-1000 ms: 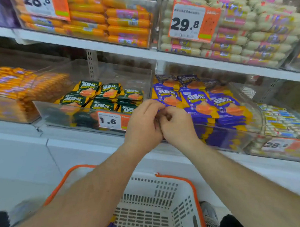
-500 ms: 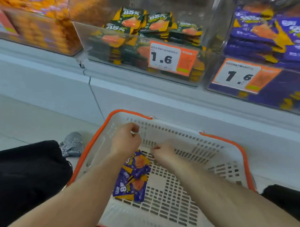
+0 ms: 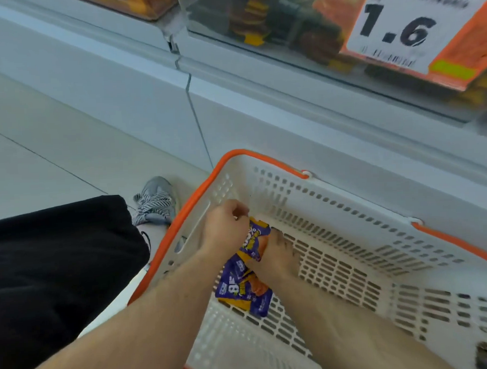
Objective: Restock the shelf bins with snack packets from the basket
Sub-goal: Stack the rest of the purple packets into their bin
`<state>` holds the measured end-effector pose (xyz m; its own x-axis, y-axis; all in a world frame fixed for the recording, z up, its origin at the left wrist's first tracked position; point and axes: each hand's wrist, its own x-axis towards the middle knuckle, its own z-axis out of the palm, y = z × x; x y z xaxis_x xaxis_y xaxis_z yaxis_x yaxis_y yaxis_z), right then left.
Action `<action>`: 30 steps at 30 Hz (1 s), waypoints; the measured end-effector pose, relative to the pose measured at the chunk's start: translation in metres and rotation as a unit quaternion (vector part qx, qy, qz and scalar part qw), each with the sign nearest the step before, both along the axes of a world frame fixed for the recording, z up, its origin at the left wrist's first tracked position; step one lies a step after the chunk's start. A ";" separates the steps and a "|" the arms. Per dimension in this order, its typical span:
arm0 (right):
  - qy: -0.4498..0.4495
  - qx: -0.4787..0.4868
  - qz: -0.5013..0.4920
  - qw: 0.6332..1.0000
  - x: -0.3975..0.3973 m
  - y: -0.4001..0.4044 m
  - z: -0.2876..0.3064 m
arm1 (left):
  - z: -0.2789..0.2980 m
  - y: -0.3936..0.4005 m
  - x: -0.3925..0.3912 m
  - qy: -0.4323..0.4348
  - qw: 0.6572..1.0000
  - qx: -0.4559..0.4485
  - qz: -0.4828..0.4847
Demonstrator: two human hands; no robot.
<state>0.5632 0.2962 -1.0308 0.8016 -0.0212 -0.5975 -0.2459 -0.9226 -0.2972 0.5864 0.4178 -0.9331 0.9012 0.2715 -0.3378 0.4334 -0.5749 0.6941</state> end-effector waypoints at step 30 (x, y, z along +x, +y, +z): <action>-0.276 0.329 -0.227 0.874 -0.017 -0.131 0.239 | 0.126 -0.092 -0.024 -0.040 0.920 -0.375 -0.104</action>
